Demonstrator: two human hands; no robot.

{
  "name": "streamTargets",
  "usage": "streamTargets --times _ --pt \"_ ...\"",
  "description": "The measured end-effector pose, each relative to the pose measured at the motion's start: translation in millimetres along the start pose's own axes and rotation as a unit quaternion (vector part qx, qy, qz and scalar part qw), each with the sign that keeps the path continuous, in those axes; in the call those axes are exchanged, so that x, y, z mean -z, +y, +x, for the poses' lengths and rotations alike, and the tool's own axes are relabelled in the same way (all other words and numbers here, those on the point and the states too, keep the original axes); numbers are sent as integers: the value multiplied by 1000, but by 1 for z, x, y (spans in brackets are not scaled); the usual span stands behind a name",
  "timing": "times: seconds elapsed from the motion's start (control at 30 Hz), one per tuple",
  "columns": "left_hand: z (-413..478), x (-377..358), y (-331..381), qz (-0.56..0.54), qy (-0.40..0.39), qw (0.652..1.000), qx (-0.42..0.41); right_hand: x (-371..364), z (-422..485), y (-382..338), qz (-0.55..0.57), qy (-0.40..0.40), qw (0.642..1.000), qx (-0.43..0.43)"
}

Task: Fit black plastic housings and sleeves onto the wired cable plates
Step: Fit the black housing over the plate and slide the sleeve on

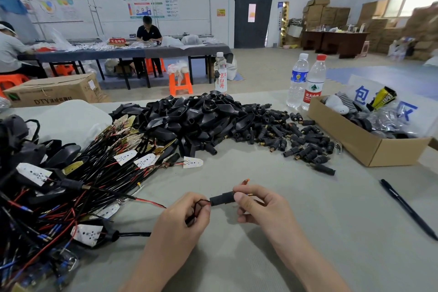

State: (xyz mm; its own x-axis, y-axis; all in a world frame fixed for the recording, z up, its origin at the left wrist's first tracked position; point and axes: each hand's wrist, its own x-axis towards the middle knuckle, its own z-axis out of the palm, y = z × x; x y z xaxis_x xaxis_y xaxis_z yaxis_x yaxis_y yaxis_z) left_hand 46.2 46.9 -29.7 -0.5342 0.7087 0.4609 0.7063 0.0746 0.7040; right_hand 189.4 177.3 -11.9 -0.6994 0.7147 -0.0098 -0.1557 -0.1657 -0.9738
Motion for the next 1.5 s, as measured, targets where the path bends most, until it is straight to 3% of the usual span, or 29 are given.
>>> streamTargets --times 0.17,0.3,1.03,1.5 --pt "-2 3 -4 -27 -46 998 25 3 0 -2 -32 0 999 -5" --pt "-2 0 -1 -78 -3 995 59 5 0 -2 -11 13 1000 -7" --pt "-3 5 6 -18 -20 999 -17 5 5 3 47 39 998 -7" --pt "-1 -3 -3 -79 -20 994 77 4 5 7 50 55 997 -11"
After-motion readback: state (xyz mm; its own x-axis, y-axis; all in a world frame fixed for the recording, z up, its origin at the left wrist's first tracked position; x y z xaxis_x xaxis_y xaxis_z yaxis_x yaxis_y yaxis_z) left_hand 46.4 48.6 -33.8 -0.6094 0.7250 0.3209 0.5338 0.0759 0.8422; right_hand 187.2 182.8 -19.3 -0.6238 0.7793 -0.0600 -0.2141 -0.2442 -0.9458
